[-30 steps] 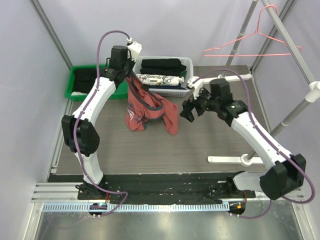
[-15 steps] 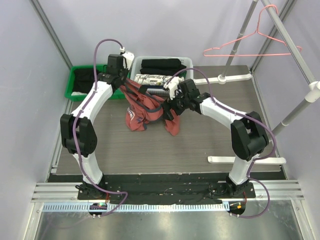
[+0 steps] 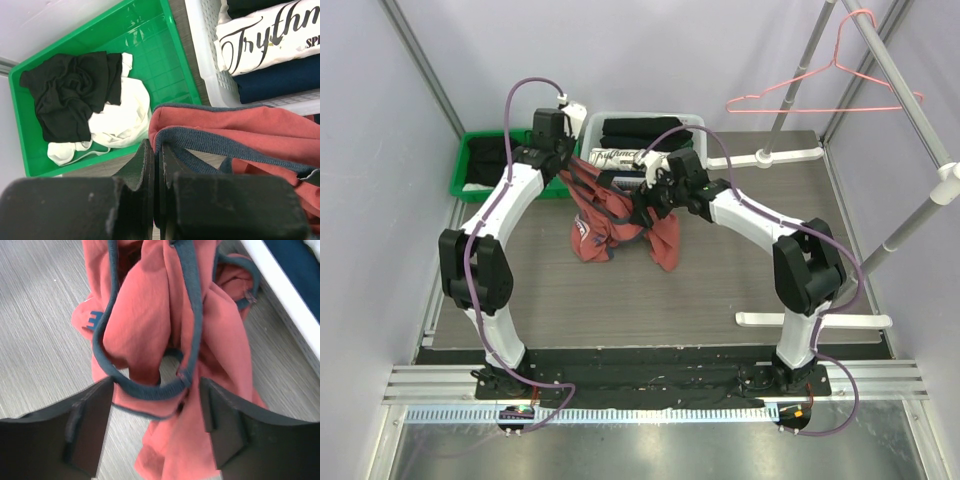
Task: Place the tank top on the hanger
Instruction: Adjust the hanger at the center of the board.
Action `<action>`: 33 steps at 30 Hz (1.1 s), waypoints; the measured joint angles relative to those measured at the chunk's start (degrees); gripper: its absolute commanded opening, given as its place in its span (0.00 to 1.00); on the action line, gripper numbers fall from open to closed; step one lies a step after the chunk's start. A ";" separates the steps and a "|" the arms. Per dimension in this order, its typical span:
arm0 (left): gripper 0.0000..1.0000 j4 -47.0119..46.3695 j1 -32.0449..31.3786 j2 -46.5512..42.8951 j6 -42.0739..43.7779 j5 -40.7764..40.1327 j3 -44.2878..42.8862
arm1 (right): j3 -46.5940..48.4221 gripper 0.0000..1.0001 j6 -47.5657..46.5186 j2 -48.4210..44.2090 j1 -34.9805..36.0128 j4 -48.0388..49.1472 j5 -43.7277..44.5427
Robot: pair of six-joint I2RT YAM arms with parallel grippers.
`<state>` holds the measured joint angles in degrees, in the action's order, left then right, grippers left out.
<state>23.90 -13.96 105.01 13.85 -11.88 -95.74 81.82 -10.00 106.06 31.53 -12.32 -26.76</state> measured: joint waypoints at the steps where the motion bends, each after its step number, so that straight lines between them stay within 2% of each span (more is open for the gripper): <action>1: 0.00 -0.04 0.02 -0.11 0.00 0.02 0.26 | 0.57 0.64 -0.04 0.76 0.17 0.07 -0.04; 3: 0.00 -0.07 0.07 -0.42 -0.02 0.11 0.72 | 1.11 0.56 -0.09 1.84 0.31 0.02 -0.07; 4: 0.00 -0.09 0.09 -0.52 0.00 0.13 0.87 | 1.25 0.44 -0.09 2.32 0.39 -0.11 -0.15; 6: 0.00 -0.11 0.15 -0.74 0.00 0.15 1.05 | 1.29 0.31 -0.28 2.75 0.46 -0.22 -0.28; 7: 0.00 -0.13 0.17 -0.83 0.00 0.15 1.07 | 1.29 0.17 -0.35 2.78 0.48 -0.44 -0.31; 10: 0.00 -0.11 0.28 -1.18 0.00 0.17 1.07 | 1.55 0.01 -0.94 2.71 0.50 -1.25 -0.31; 16: 0.00 0.90 0.55 -2.19 -0.20 0.28 -0.20 | 4.52 0.01 -4.81 1.22 0.76 -7.30 2.03; 22: 0.00 4.00 0.59 -4.46 -0.61 2.73 -7.48 | 13.73 0.01 -13.49 -3.65 4.04 -17.99 9.66; 29: 0.00 5.16 0.50 -14.86 -2.10 8.02 -13.51 | 28.48 0.01 -22.95 -10.36 10.54 -29.35 20.13; 33: 0.00 7.85 0.09 -19.50 -3.37 11.15 -20.24 | 37.00 0.01 -25.81 -12.11 13.11 -33.62 25.24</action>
<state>31.75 -13.87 85.52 10.48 -0.73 -115.98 118.83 -35.81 93.95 44.64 -45.93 -1.52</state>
